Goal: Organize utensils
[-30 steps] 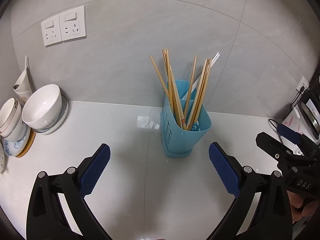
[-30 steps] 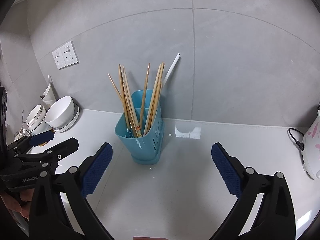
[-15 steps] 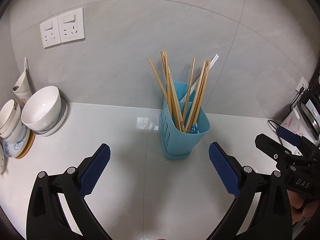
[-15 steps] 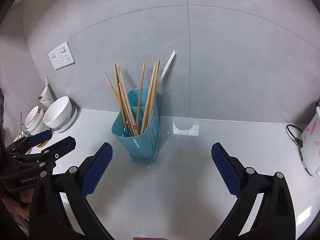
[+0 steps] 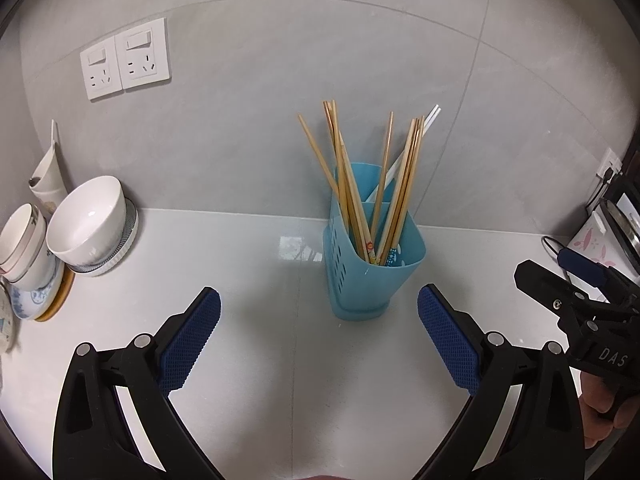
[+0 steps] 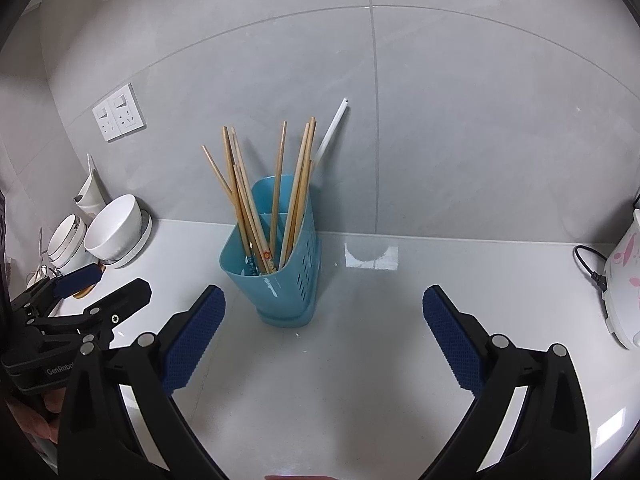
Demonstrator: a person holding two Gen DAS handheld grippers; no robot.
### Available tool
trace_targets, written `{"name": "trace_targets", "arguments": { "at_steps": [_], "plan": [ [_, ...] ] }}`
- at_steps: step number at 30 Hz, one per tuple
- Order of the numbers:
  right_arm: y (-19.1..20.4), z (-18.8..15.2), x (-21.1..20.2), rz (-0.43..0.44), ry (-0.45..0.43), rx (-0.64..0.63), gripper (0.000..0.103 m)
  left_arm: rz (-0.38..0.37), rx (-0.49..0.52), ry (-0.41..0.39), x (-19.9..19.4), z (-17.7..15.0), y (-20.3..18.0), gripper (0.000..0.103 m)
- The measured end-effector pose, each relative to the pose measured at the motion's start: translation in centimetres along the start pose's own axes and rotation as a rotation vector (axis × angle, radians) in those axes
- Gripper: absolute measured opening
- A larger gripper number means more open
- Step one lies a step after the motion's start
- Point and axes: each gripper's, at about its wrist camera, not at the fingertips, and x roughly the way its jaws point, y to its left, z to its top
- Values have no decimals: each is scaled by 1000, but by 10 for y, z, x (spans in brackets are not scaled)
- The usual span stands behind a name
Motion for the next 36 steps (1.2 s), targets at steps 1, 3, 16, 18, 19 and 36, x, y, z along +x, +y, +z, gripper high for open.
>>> {"name": "trace_targets", "arguments": {
  "at_steps": [1, 3, 16, 18, 19, 36],
  "plan": [
    [0, 0, 0, 1, 0, -1, 95, 4, 0, 0, 1, 0, 0, 97],
    [1, 0, 0, -1, 1, -4, 95, 11, -2, -9, 0, 1, 1, 97],
    [2, 1, 1, -4, 3, -6, 95, 10, 4, 0, 4, 1, -1, 97],
    [2, 1, 1, -4, 3, -7, 95, 9, 3, 0, 4, 1, -1, 97],
    [3, 1, 1, -5, 3, -6, 95, 10, 4, -1, 4, 1, -1, 97],
    [1, 3, 6, -8, 7, -8, 95, 14, 17, 13, 12, 4, -5, 97]
  ]
}}
